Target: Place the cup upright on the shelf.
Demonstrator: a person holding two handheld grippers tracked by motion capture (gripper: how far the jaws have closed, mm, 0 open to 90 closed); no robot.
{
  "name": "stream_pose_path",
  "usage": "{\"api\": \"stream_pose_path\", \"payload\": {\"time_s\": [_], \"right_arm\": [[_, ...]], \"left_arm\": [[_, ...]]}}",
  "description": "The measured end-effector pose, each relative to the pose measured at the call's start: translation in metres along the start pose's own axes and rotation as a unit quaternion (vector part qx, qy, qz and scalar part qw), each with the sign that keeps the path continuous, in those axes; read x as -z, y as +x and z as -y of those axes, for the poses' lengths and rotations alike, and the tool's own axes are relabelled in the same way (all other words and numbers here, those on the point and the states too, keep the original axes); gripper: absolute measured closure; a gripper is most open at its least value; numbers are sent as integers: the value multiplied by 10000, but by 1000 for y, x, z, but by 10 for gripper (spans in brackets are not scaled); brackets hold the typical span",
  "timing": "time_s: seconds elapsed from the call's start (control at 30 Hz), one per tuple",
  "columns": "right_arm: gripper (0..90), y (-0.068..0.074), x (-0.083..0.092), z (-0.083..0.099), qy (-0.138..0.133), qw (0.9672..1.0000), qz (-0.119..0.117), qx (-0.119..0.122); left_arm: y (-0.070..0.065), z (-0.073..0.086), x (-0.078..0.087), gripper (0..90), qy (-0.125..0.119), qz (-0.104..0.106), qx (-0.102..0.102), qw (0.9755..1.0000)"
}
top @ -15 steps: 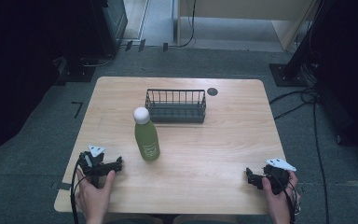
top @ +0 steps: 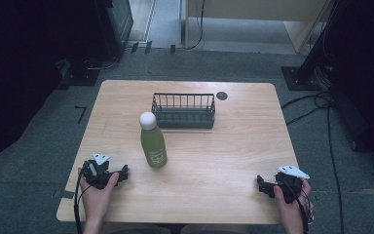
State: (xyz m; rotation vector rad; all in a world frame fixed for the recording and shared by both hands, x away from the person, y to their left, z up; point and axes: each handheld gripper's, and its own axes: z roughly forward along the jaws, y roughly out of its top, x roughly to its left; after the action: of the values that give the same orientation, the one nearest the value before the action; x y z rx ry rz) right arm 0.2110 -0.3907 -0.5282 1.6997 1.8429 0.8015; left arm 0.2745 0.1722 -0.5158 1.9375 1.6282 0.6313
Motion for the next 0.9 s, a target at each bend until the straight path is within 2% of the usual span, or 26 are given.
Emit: {"api": "stream_pose_path", "payload": {"time_s": [0.17,0.33,0.5,0.6,0.8,0.83,0.9], "right_arm": [[0,0,0,0,0,10000,0,0],[0,0,0,0,-1,10000,1,2],[0,0,0,0,-1,10000,1,1],[0,0,0,0,1,10000,0,-1],[0,0,0,0,0,10000,1,1],[0,0,0,0,1,10000,-1,-1],[0,0,0,0,1,10000,0,0]], "left_arm": [[-12,4,6,0,-16,114,-111,9999],[-21,3,20,0,-251,293,-171,9991],[-29,3,27,0,-350,444,-241,9981],[-39,2,32,0,-481,633,-345,9962],[-50,-1,38,0,-596,862,-450,9935],[-54,-3,40,0,-652,962,-507,9919],[-59,-6,43,0,-692,1028,-580,9906]]}}
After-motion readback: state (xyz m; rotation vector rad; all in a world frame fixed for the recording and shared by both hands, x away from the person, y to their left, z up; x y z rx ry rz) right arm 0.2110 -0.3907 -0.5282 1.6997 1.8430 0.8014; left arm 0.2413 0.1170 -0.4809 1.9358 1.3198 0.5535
